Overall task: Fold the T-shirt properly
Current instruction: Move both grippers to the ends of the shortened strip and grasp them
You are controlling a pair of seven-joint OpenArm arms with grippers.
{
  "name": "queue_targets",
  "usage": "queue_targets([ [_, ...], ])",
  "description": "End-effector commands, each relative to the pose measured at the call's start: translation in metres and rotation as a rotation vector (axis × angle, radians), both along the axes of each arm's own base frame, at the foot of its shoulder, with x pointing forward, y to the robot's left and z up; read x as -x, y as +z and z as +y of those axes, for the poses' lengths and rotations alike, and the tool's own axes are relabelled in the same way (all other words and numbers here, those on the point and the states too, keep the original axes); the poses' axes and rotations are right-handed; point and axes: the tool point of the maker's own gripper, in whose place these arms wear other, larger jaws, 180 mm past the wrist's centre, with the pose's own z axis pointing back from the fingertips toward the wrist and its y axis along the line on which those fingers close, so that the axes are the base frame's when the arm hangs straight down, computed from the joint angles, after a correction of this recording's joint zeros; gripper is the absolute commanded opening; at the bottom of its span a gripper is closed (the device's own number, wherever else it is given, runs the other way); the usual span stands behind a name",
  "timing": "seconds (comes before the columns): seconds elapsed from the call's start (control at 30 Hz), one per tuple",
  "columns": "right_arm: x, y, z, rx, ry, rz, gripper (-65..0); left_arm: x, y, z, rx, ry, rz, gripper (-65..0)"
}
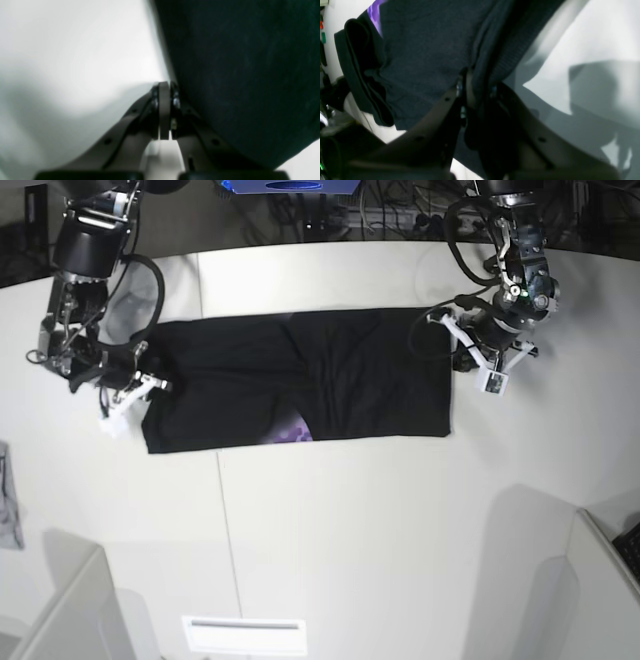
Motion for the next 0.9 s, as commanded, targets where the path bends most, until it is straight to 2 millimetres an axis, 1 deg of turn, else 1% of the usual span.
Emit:
queue_targets([
  [0.0, 0.004, -0.004, -0.021, 0.111, -0.01, 0.045, -65.0, 0.004, -0.005, -0.004, -0.01, -0.019, 0.031, -65.0],
  [0.03, 0.001, -0.001, -0.023, 0.137, -0.004, 0.035, -65.0, 0.004, -0.006, -0.009, -0.007, -0.033, 0.033, -65.0],
  [0.1, -0.003, 0.005, -0.018, 0.165, 0.009, 0.007, -65.0, 0.004, -0.006, -0.016, 0.001, -0.047, 0.032, -65.0],
  [0.2, -0.01, 0.021, -0.015, 0.241, 0.035, -0.046, -65.0, 0.002, -0.004, -0.022, 0.015, -0.046, 0.023, -65.0],
  [0.3, -0.012, 0.034, -0.009, 0.291, 0.052, -0.083, -65.0, -0.007, -0.001, -0.027, 0.019, -0.058, 0.011, -65.0],
  [0.4, -0.012, 0.044, -0.001, 0.311, 0.061, -0.113, -65.0, -0.012, 0.002, -0.036, 0.023, -0.081, 0.001, -65.0],
  [0.47, -0.013, 0.051, 0.003, 0.326, 0.068, -0.127, -65.0, -0.015, 0.003, -0.039, 0.022, -0.066, -0.002, -65.0],
  [0.57, -0.015, 0.062, 0.007, 0.343, 0.073, -0.152, -65.0, -0.016, 0.002, -0.046, 0.023, -0.059, 0.0, -65.0],
  [0.67, -0.017, 0.075, 0.014, 0.35, 0.086, -0.182, -65.0, -0.015, 0.001, -0.057, 0.03, -0.089, 0.003, -65.0],
  [0.77, -0.02, 0.09, 0.037, 0.364, 0.162, -0.236, -65.0, -0.02, 0.003, -0.065, 0.033, -0.109, -0.003, -65.0],
  [0.87, -0.016, 0.097, 0.057, 0.368, 0.222, -0.273, -65.0, -0.021, 0.004, -0.068, 0.042, -0.114, -0.008, -65.0],
])
